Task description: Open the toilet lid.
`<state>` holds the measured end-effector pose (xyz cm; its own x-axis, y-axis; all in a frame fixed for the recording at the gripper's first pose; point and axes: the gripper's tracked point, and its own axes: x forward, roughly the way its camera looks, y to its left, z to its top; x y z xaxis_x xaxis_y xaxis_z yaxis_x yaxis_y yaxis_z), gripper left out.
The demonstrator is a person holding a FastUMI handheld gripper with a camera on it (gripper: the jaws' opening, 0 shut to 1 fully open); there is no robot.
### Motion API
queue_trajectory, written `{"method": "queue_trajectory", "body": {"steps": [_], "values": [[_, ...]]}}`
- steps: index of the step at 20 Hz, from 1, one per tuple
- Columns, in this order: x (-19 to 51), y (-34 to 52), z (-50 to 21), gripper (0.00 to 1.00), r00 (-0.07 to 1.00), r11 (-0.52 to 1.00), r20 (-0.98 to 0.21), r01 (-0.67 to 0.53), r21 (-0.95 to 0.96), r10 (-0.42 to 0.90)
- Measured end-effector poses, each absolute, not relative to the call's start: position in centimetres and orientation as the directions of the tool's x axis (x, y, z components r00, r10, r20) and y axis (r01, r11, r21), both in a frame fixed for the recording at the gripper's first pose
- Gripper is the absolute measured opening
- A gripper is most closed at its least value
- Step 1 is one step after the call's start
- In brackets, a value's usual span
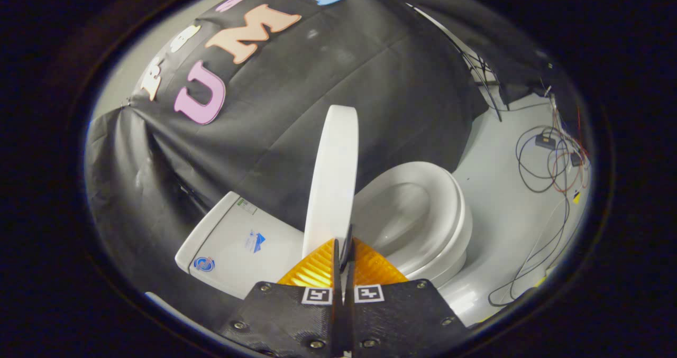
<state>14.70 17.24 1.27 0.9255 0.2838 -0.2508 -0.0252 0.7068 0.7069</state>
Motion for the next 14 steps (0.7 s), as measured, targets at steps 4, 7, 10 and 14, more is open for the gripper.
{"method": "queue_trajectory", "body": {"steps": [4,7,10,14], "values": [[14.5,18.2,2.6,0.01,0.932,0.742,-0.248,-0.033,0.67,0.266],[14.1,19.0,3.5,0.01,0.935,0.775,-0.244,-0.048,0.63,0.257],[13.9,19.9,4.6,0.01,0.94,0.798,-0.231,-0.066,0.599,0.251],[13.8,20.6,5.4,0.01,0.942,0.827,-0.23,-0.081,0.556,0.246]]}}
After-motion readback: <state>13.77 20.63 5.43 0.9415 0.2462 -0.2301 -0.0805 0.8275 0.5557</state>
